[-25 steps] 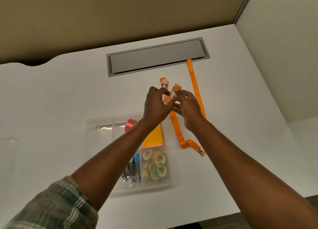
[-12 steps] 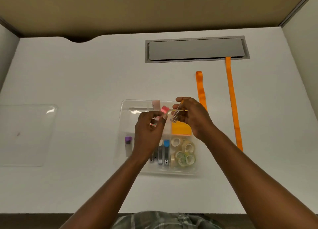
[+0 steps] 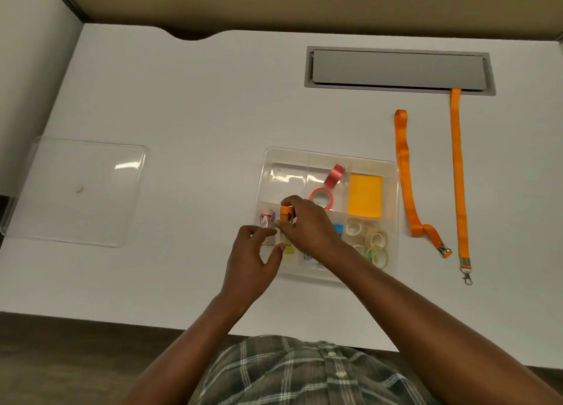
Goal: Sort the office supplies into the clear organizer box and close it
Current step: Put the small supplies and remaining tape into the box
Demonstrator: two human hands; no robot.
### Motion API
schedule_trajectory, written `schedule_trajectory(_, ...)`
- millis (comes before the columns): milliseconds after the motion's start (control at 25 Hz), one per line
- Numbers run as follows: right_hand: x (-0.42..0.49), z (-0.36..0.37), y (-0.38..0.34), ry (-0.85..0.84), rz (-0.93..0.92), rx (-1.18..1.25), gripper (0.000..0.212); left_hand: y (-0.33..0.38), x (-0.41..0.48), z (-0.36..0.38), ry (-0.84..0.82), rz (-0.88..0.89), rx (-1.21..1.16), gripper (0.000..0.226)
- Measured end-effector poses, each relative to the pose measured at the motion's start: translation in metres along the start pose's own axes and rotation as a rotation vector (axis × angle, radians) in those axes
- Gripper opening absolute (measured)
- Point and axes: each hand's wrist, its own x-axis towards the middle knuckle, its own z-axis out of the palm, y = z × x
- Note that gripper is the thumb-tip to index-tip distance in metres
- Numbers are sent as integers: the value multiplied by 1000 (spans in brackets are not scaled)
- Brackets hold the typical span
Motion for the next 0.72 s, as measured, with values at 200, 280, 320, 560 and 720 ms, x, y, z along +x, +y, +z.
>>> schedule_trajectory(200,-3,3,-4,70,37,-31,48,3,-5,-2,27,58,60,30)
schedule_trajectory(280,-7,-8,1,161,45,13,43,2,-4,-7,68,74,64,30)
schedule_trajectory(320,-10,-14,7,224,48,28,40,-1,-1,-10,82,79,67,34)
schedule_trajectory(560,-32,-51,75,606,270,-11,56,-24,33,-25,-122,-169,37,47)
schedule_trajectory(720,-39,-51,88,500,370,18,58,-33,40,-28,-231,-222,-34,30)
